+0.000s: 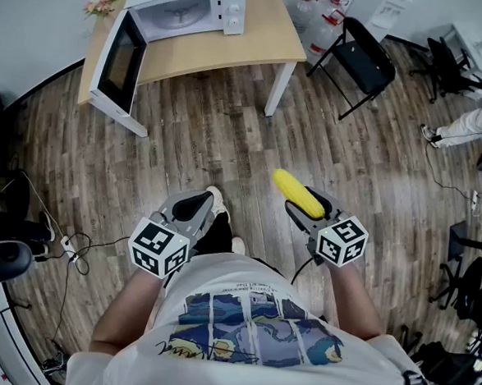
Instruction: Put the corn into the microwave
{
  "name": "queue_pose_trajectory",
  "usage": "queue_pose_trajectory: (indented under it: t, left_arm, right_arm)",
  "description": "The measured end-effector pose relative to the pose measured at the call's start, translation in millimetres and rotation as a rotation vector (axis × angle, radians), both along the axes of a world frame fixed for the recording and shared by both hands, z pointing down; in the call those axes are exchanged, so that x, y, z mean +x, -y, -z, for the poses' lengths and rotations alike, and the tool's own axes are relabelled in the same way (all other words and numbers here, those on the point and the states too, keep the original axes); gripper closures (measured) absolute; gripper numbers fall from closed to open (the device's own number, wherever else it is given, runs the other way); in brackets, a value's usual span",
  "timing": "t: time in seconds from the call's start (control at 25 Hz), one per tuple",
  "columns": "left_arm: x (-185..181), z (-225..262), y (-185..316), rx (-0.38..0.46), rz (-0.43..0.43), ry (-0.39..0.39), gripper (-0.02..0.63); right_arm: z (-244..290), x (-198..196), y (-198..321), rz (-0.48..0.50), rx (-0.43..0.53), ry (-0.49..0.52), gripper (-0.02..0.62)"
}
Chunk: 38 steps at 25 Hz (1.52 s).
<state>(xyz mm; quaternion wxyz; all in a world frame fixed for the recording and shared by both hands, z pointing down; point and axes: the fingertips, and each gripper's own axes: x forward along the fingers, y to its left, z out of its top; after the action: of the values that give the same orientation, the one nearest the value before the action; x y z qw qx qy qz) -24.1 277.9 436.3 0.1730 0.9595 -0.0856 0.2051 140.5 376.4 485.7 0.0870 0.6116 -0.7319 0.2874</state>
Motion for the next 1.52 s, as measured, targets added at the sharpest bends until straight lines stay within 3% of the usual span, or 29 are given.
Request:
queue_pose_trajectory:
  t: [0.36, 0.64, 1.04, 1.52]
  left_arm:
    - [32, 16, 114, 0.001, 0.016, -0.082, 0.597]
    - [20, 25, 196, 0.033, 0.045, -0.089, 0.597]
    - [-11, 31, 280, 0.007, 0.243, -0.111, 0.597]
    - [-1, 60, 411, 0.097, 0.507, -0.059, 0.597]
  right_arm:
    - [13, 13, 109, 0.035, -0.034, -0.034, 0.341]
    - [16, 21, 231, 0.077, -0.017, -0.030, 0.342]
    - [-5, 38, 393, 0.150, -0.013, -0.090, 0.342]
    - [-37, 32, 622, 0.320, 0.015, -0.152, 0.342]
